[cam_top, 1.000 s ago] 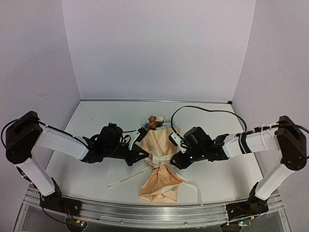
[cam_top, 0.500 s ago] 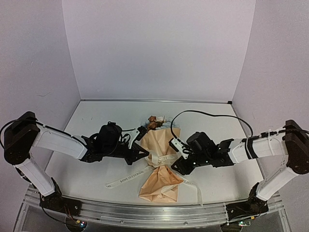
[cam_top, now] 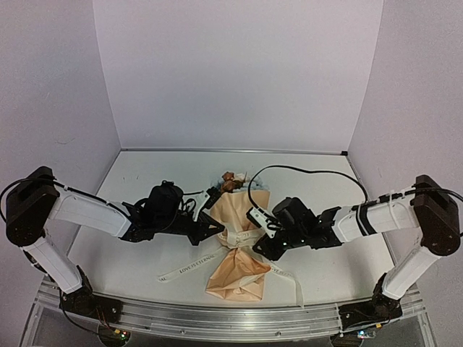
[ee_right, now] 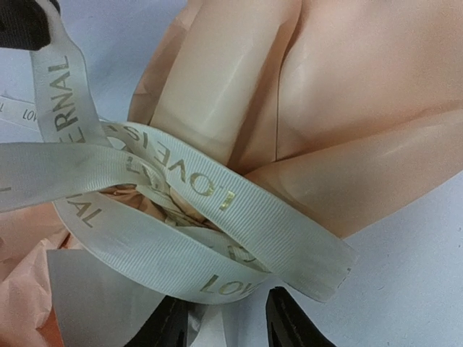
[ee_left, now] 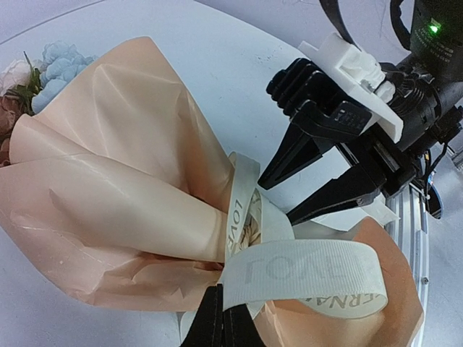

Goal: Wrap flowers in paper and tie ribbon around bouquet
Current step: Cross the half-tied ribbon over the folded bouquet.

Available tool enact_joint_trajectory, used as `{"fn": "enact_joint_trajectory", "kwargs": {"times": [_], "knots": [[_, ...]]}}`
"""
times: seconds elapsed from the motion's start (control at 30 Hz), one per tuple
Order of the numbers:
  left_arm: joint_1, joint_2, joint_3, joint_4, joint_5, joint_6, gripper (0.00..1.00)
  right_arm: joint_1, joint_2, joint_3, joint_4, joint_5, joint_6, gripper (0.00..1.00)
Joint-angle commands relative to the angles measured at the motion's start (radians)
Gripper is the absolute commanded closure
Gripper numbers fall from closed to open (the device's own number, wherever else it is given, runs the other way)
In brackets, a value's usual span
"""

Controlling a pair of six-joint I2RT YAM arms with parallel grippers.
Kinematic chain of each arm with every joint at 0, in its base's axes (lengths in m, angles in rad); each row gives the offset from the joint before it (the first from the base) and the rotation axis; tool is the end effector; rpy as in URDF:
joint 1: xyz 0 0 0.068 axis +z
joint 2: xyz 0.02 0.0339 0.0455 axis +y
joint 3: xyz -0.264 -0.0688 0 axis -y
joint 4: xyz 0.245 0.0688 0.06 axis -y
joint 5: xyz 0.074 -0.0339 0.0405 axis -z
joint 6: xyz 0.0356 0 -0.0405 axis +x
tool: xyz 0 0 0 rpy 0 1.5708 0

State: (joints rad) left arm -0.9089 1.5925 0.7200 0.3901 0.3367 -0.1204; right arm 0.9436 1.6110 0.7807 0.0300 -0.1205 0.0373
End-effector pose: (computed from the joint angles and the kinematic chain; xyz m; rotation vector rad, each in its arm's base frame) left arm 0.1902 -0.2632 0.1784 1.0349 1.9091 -0.9630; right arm 0.1822 0.2586 0.1585 -1.1264 2.1763 0.5983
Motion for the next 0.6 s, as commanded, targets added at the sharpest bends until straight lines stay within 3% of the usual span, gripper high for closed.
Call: {"fn": "enact_joint_trajectory", "kwargs": {"times": [0.0,0.3,0.57], "knots": [[0.002,-0.006,0.049,-0.004,0.004,0.017,1.00,0.007,-0.002,0.031,0.058,0.015,0.017,0.70],[0.002,-0.022,0.044,0.004,0.003,0.009,1.00,0.008,-0.052,0.007,0.063,0.025,0.067,0.99],[0.002,-0.051,0.034,0.017,-0.003,-0.008,1.00,0.009,-0.126,0.010,0.010,0.054,0.162,1.00]]}}
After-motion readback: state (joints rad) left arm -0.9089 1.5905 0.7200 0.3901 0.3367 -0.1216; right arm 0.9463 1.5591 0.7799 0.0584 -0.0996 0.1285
